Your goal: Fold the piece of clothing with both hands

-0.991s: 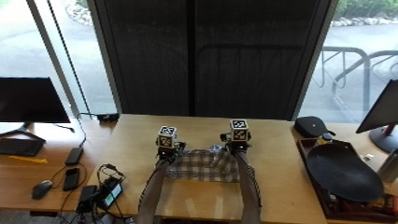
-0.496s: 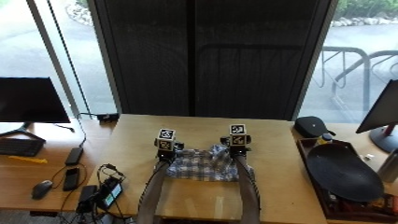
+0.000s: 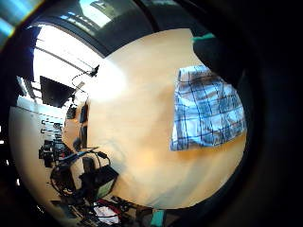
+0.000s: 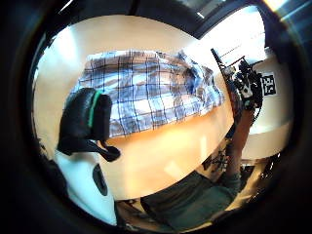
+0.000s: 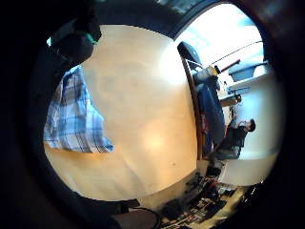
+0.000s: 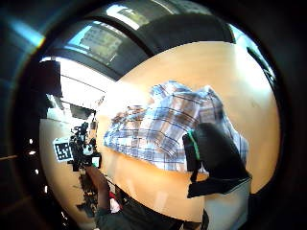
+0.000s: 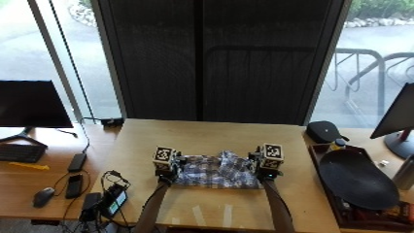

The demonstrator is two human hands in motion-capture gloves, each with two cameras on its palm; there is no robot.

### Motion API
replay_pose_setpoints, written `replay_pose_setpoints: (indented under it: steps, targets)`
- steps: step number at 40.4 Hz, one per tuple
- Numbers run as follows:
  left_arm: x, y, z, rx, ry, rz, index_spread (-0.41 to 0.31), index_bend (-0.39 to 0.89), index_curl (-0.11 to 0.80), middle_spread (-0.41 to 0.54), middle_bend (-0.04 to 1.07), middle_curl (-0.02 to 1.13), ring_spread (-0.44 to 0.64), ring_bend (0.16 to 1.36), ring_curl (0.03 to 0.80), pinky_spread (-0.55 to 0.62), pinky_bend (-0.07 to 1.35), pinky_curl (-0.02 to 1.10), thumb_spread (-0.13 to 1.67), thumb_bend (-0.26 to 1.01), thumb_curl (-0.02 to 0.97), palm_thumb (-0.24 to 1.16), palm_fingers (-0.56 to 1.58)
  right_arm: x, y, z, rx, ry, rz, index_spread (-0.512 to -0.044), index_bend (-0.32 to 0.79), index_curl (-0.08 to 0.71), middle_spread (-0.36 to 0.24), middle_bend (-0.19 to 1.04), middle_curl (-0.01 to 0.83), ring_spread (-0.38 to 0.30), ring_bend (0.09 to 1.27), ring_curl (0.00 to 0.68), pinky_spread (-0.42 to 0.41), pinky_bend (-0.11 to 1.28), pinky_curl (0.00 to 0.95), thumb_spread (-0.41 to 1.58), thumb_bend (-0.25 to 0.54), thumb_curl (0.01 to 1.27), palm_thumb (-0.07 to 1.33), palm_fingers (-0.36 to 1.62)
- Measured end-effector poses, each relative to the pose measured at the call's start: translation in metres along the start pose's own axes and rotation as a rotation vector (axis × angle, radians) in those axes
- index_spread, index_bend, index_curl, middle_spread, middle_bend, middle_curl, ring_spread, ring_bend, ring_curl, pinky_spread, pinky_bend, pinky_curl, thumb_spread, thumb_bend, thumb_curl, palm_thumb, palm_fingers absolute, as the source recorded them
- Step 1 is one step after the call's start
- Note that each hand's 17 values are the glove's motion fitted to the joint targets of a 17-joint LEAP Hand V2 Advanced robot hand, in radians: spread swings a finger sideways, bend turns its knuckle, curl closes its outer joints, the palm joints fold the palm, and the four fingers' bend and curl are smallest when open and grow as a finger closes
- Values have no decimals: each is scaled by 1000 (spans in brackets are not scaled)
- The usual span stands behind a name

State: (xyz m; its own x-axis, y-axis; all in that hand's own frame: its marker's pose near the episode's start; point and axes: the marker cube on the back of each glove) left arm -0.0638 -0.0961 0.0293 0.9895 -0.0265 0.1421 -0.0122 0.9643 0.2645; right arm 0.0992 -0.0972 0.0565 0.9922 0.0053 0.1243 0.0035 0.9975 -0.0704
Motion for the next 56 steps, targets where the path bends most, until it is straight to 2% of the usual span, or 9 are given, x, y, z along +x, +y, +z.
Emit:
replay_pose_setpoints:
  steps: [6, 12, 17, 23, 27, 31, 39, 47, 56]
  targets:
    - [23, 37, 18, -99, 58, -3, -88, 95, 261, -30, 209, 456, 87, 518, 397, 149, 475, 398, 1261, -46, 297, 562, 417, 21, 39, 13, -95, 99, 17, -360, 39, 228, -39, 122, 295, 14, 450, 377, 114, 897, 444, 1175, -45, 321, 688, 150]
    - [28, 25, 10, -143, -33, -21, -80, 102, 256, 23, 175, 446, 161, 499, 388, 208, 510, 414, 1305, -42, 276, 466, 269, 15, 74, 14, -280, 232, -32, -367, 54, 195, -6, 157, 287, 76, 462, 367, 151, 943, 438, 1137, -44, 319, 626, 50]
    - [41, 15, 30, -290, 46, -36, -82, 122, 257, 63, 155, 427, 216, 487, 378, 261, 548, 424, 1321, -46, 254, 362, 161, 9, 94, 16, -410, 343, -39, -372, 58, 167, 21, 165, 280, 106, 493, 367, 161, 984, 432, 1083, -19, 337, 647, -12]
    - [45, 14, 57, -443, 10, -73, -84, 144, 266, 96, 168, 405, 257, 489, 361, 300, 580, 423, 1369, -29, 229, 271, 121, 8, 86, 31, -426, 278, -80, -364, 67, 144, 8, 210, 293, 95, 543, 357, 124, 963, 405, 1069, -4, 371, 723, 67]
    - [54, 29, 69, -598, 113, -52, -92, 152, 276, 98, 157, 391, 264, 487, 358, 316, 609, 428, 1333, -57, 200, 125, 85, 7, 84, 36, -450, 222, -105, -360, 108, 154, -22, 241, 311, 52, 575, 357, 87, 896, 378, 1087, 6, 394, 769, 194]
    - [59, 38, 78, -648, 225, -25, -102, 173, 294, 101, 147, 377, 276, 505, 364, 343, 584, 423, 1306, -52, 185, 36, -7, 3, 80, 40, -412, 184, -171, -366, 174, 187, -62, 225, 313, -20, 620, 360, 41, 830, 354, 1109, 23, 417, 826, 389]
    - [60, 36, 84, -612, 247, -20, -114, 190, 327, 102, 157, 351, 299, 515, 355, 403, 512, 394, 1286, -24, 180, -15, -33, 10, 77, 36, -315, 361, -106, -373, 144, 221, -116, 138, 303, -167, 730, 383, -95, 817, 346, 1134, 19, 442, 879, 771]
    - [59, 39, 82, -633, 220, -47, -107, 211, 359, 101, 167, 344, 309, 496, 345, 431, 466, 374, 1299, -10, 185, 0, -15, -2, 66, 26, -175, 390, -126, -361, 141, 257, -154, 132, 296, -227, 698, 387, -192, 801, 355, 1114, 5, 468, 925, 958]
    - [65, 36, 84, -606, 275, -10, -112, 181, 376, 96, 171, 338, 321, 490, 338, 454, 451, 367, 1308, -11, 190, -1, -11, -20, 37, -21, 81, 841, -67, -337, 176, 322, -206, 167, 322, -264, 630, 388, -275, 688, 349, 988, -16, 515, 979, 1149]
